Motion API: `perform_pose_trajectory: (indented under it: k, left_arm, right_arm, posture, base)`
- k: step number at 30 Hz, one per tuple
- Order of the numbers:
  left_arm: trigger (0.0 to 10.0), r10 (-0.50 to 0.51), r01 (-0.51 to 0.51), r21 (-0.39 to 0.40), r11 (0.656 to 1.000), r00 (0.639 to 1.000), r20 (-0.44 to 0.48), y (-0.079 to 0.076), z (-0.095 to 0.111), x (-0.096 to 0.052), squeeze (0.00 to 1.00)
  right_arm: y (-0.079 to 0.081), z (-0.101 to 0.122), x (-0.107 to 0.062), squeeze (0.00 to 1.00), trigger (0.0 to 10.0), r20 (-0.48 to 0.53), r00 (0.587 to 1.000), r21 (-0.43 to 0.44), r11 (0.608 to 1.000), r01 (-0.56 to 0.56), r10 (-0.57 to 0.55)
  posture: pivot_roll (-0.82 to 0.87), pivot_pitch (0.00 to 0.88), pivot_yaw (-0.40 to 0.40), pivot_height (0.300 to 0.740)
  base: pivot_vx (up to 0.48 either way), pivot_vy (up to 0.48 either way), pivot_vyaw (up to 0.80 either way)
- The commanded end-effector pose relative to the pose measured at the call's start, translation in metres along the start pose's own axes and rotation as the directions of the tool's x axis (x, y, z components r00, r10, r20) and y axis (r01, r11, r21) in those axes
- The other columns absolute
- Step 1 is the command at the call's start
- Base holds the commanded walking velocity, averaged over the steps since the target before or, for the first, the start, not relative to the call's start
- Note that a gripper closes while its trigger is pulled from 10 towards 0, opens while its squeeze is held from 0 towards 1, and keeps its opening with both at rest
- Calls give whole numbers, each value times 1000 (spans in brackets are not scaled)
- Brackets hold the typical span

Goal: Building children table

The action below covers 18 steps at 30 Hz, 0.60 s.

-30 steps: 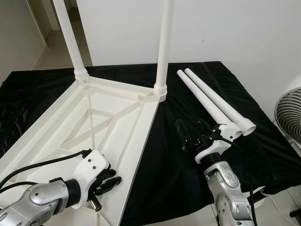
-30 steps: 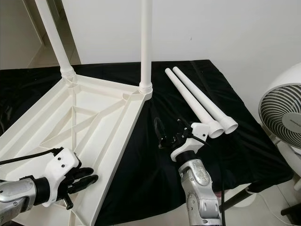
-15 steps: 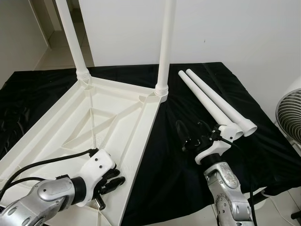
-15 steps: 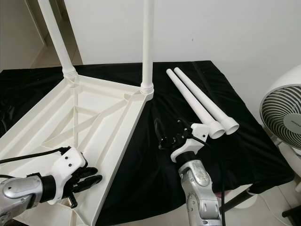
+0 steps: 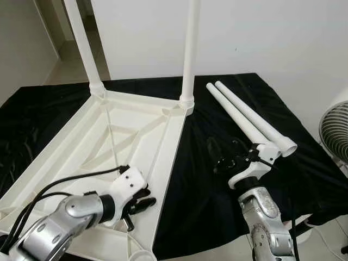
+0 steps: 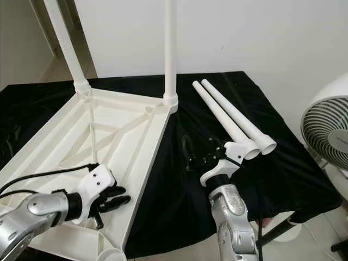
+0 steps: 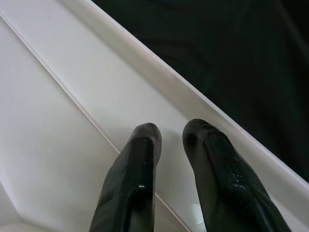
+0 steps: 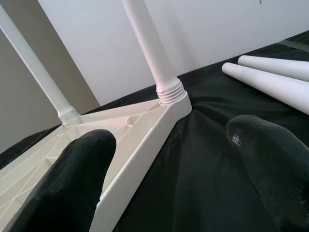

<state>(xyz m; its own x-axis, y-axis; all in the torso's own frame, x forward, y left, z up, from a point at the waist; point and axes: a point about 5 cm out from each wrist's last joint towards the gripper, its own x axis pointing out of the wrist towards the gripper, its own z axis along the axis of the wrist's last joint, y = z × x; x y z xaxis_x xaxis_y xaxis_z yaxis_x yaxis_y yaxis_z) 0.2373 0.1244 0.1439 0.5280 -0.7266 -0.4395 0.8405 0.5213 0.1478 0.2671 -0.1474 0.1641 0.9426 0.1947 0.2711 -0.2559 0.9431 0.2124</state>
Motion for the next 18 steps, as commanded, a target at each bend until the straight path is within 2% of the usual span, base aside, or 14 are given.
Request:
perform_pose_trajectory:
  k: [1,5,8,10,13,16,17,18]
  left_arm:
    - [10000,86,-87,-21,996,995,-54,9,-12,1,0]
    - [10000,134,-135,-15,991,990,-36,16,-11,7,0]
    - [10000,237,-237,-32,971,971,10,30,-7,19,0]
    - [10000,257,-256,-46,966,966,20,32,-6,21,0]
    - [10000,301,-294,-79,952,950,85,38,5,22,0]
    - [10000,242,-220,-120,968,947,211,36,23,7,0]
    - [10000,207,-181,-125,975,949,240,34,26,0,0]
    - [10000,207,-181,-125,975,949,240,34,26,0,0]
  right_arm:
    - [1,0,-2,0,10000,-4,1000,2,1000,6,-6]
    - [2,0,-1,0,10000,-4,1000,6,1000,6,-6]
    - [2,1,1,0,10000,-1,1000,6,1000,3,-3]
    - [2,1,1,0,10000,-1,1000,5,1000,3,-3]
    - [2,1,0,0,10000,-1,1000,3,1000,3,-3]
    - [1,2,-1,0,10000,-1,1000,1,1000,10,-10]
    - [0,2,-2,0,10000,-2,1000,1,1000,12,-12]
    - [0,2,-2,0,10000,-2,1000,1,1000,12,-12]
  posture:
    - [-16,112,59,740]
    - [-16,114,55,740]
    - [-17,115,54,740]
    - [-17,115,54,740]
    - [-21,117,53,740]
    - [-22,118,55,740]
    - [-22,118,55,740]
    - [-22,118,55,740]
  base:
    - [0,0,0]
    - [0,0,0]
    - [0,0,0]
    - [0,0,0]
    - [0,0,0]
    - [0,0,0]
    - [0,0,0]
    - [0,0,0]
